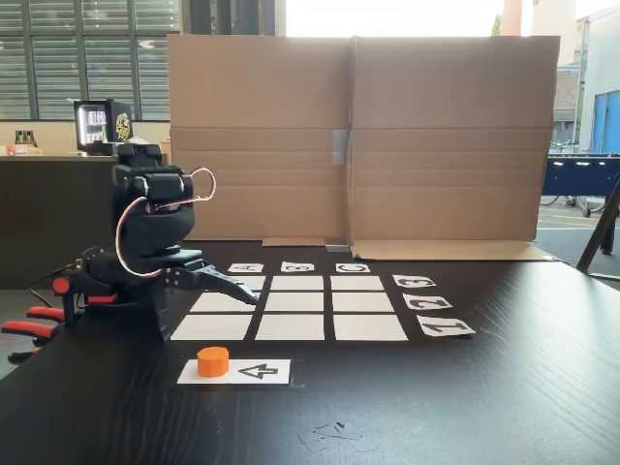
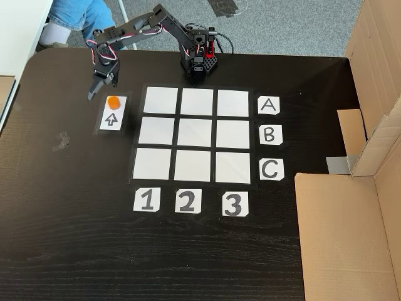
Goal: Pick up the round, orange token and place it in the grid on square B2.
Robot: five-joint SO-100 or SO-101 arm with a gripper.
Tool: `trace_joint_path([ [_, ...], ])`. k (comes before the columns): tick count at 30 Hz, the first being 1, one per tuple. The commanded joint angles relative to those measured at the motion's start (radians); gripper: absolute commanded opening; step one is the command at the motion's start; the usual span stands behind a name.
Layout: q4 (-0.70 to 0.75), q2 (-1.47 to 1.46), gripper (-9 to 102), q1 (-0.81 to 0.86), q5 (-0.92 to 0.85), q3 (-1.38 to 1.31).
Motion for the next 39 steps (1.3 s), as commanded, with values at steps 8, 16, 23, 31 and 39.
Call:
trace_joint_path([
  [8, 0.002, -0.031, 77, -0.066, 0.008, -0.048],
  [16, -0.012, -0.1, 78, -0.072, 0.061, -0.147],
  [23, -0.046, -0.135, 78, -0.078, 0.087, -0.158],
  [31, -0.074, -0.149, 78, -0.095, 0.095, -0.14],
  [39, -0.097, -0.156, 65, -0.107, 0.097, -0.118],
])
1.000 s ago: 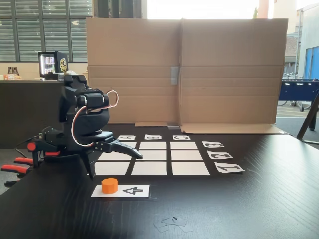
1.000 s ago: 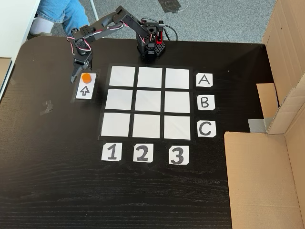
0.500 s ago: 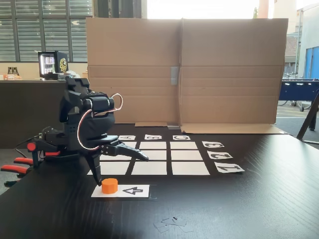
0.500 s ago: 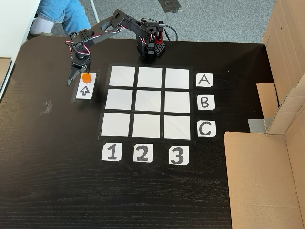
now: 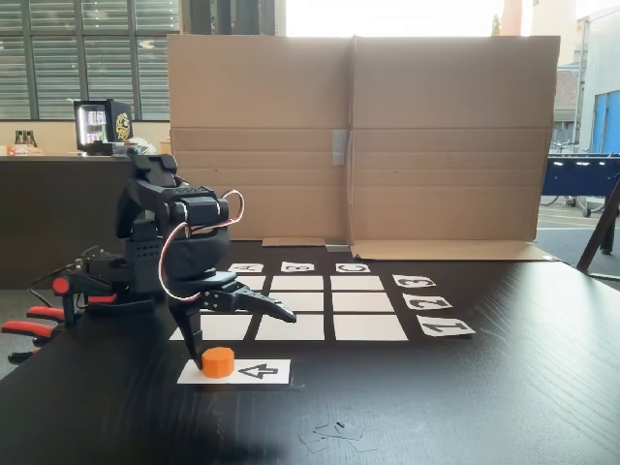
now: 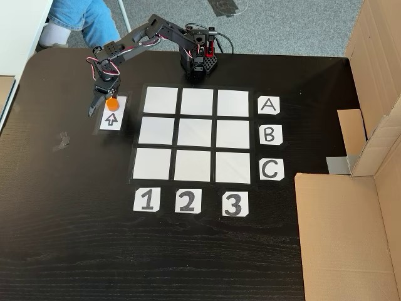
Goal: Pick up the round, orange token and place it in the grid on square B2.
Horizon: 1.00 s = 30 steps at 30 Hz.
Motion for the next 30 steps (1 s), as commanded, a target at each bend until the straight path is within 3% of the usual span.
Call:
trace_joint_path([
  [1, -0.021, 0.011, 53, -0.015, 0.006, 0.005],
  [3, -0.078, 0.017, 8, -0.026, -0.008, 0.038],
  [6, -0.121, 0.02, 0, -0.025, -0.025, 0.084],
  [18, -0.155, 0.064, 0, -0.02, -0.02, 0.104],
  [30, -0.281, 0.502, 0, 0.04, -0.02, 0.374],
])
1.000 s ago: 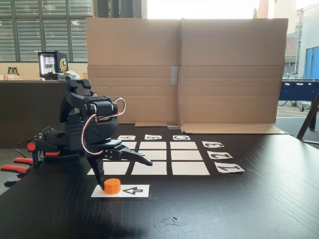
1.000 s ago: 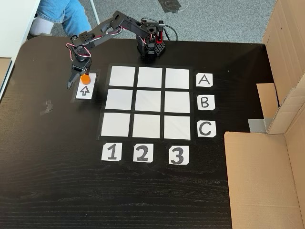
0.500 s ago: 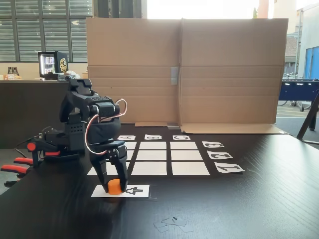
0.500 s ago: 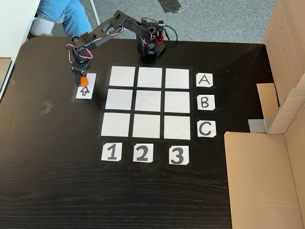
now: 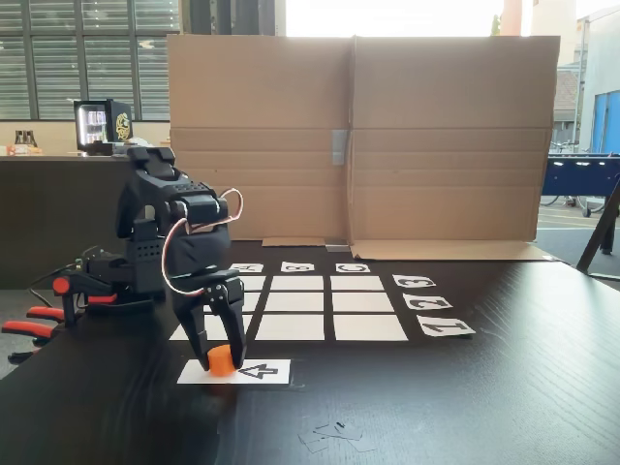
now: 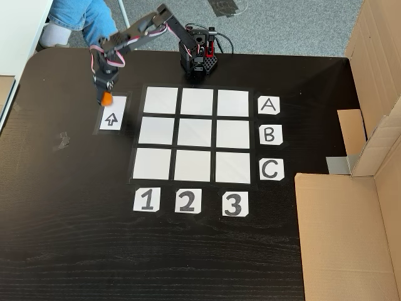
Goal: Pick up the round, orange token and place it in the grid on square B2.
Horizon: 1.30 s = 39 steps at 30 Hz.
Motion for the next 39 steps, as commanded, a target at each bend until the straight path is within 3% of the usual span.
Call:
trace_joint_path([
  [1, -0.025, 0.207, 0, 0.018, 0.009, 0.055],
  [12, 0.081, 0.66, 0, 0.0, 0.086, 0.166],
  [20, 0.229, 0.854, 0, -0.325, 0.19, 0.146],
  [30, 0.314, 0.841, -1, -0.746, 0.417, 0.15],
  [39, 0.307, 0.712, -1, -0.857, 0.491, 0.273],
])
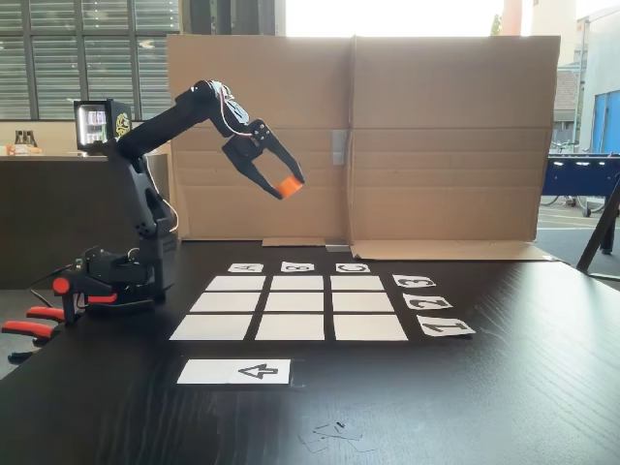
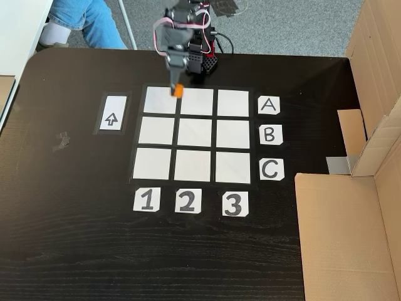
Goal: Pick up the round, orange token and place it in the grid on square B2.
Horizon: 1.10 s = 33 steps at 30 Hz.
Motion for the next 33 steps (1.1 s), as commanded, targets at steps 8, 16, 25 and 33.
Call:
trace_joint_path([
  [8, -0.066, -0.124, -1, -0.046, 0.021, 0.135],
  [16, -0.15, -0.241, -1, -0.133, 0.092, 0.193],
  [25, -0.242, -0.36, -1, -0.158, 0.144, 0.215],
  [33, -0.33, -0.454, -1, -0.156, 0.161, 0.242],
])
